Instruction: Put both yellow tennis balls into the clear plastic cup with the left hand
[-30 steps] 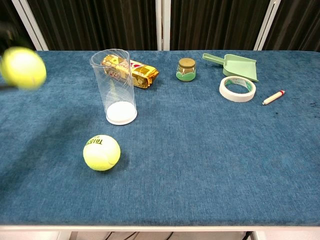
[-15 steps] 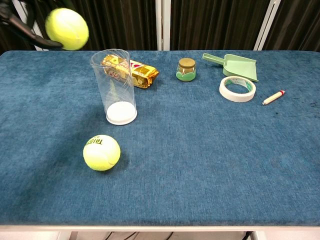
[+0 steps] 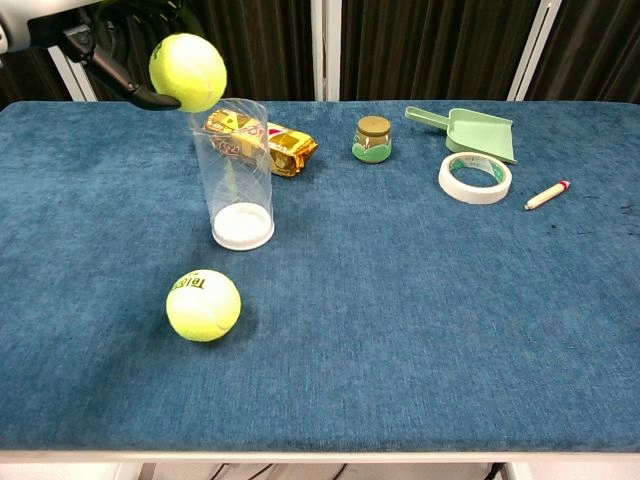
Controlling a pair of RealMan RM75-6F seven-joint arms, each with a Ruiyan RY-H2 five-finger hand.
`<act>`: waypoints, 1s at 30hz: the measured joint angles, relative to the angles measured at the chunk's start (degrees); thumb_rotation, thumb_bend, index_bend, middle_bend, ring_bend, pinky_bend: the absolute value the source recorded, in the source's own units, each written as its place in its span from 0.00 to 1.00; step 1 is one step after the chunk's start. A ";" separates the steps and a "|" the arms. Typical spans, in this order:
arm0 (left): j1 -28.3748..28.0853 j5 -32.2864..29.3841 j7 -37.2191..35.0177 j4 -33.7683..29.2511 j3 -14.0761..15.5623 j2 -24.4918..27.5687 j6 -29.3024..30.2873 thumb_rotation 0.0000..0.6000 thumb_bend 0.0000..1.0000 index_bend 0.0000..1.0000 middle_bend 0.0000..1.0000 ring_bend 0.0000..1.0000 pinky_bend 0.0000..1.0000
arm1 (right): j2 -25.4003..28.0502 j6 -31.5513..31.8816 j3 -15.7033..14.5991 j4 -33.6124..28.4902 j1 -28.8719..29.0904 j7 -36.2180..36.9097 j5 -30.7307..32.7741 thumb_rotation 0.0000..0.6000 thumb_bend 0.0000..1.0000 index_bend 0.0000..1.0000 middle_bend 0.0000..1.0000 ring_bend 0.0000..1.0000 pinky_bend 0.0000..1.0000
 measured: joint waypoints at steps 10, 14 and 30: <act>-1.16 -0.78 1.68 -0.39 0.44 -0.53 0.16 1.00 0.27 0.58 0.54 0.43 0.59 | -0.02 -0.01 0.02 0.40 -0.09 0.51 0.25 1.00 0.24 0.00 0.00 0.00 0.00; -1.46 -0.97 2.07 0.28 0.68 -1.73 0.50 1.00 0.27 0.57 0.53 0.42 0.58 | -0.14 -0.21 -0.02 0.48 -0.01 0.46 0.27 1.00 0.24 0.00 0.00 0.00 0.00; -1.91 -1.12 2.29 0.06 2.00 -0.90 0.38 1.00 0.24 0.12 0.24 0.26 0.48 | -0.30 -0.48 0.19 1.25 -0.05 1.37 1.04 1.00 0.24 0.00 0.00 0.00 0.00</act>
